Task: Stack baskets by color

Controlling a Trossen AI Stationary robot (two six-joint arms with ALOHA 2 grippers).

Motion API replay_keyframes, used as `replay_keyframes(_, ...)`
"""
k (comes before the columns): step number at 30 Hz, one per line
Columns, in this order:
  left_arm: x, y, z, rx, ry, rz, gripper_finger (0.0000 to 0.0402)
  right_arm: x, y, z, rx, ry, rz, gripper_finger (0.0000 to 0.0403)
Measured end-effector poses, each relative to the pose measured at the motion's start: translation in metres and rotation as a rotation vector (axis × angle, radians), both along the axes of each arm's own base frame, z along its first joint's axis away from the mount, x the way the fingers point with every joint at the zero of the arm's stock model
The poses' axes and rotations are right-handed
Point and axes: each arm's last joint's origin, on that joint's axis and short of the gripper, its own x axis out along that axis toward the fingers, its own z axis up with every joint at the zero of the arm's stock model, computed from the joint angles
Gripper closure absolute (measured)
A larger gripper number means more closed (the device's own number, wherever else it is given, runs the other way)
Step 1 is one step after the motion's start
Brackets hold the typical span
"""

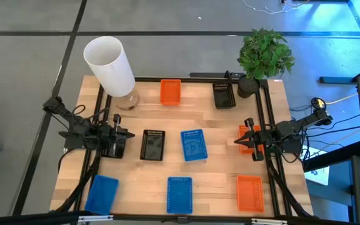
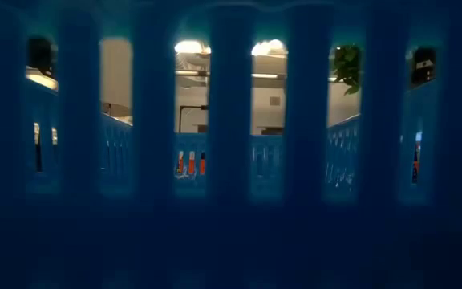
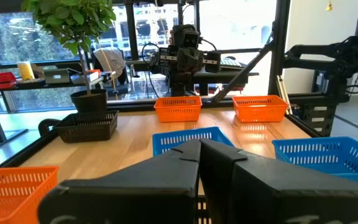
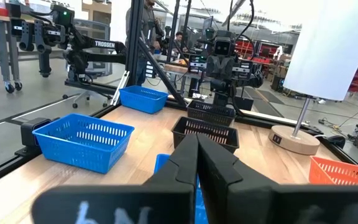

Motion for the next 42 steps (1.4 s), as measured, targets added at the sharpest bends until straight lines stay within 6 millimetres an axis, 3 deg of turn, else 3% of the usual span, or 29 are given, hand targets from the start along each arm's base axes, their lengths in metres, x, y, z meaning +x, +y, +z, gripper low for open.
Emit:
replay_keyframes(7,0.0,0.0,0.0,0.0,0.0,0.0,0.0401,0.0,0.0,0.002,0.032,-0.01,0.002,0.0391)
replay_keyframes(12,0.0,0.0,0.0,0.0,0.0,0.0,0.0401,-0.002,-0.001,0.015,0.039,-0.079,0.0,0.04)
replay_keyframes(17,0.0,0.0,0.0,0.0,0.0,0.0,0.0401,-0.007,-0.005,0.043,0.044,-0.02,-0.057,0.0401)
replay_keyframes(22,0.0,0.0,0.0,0.0,0.0,0.0,0.0401,-0.006,-0.011,0.083,0.037,0.067,-0.26,0.0402)
replay_keyframes(31,0.0,0.0,0.0,0.0,0.0,0.0,0.0401,0.019,-0.007,0.15,0.254,0.307,-0.6,0.0403)
replay_keyframes(36,0.0,0.0,0.0,0.0,0.0,0.0,0.0401,0.034,0.0,0.171,0.408,0.476,-0.712,0.0403)
replay_keyframes(42,0.0,0.0,0.0,0.0,0.0,0.0,0.0401,0.036,0.003,0.188,0.62,0.651,-0.83,0.0403)
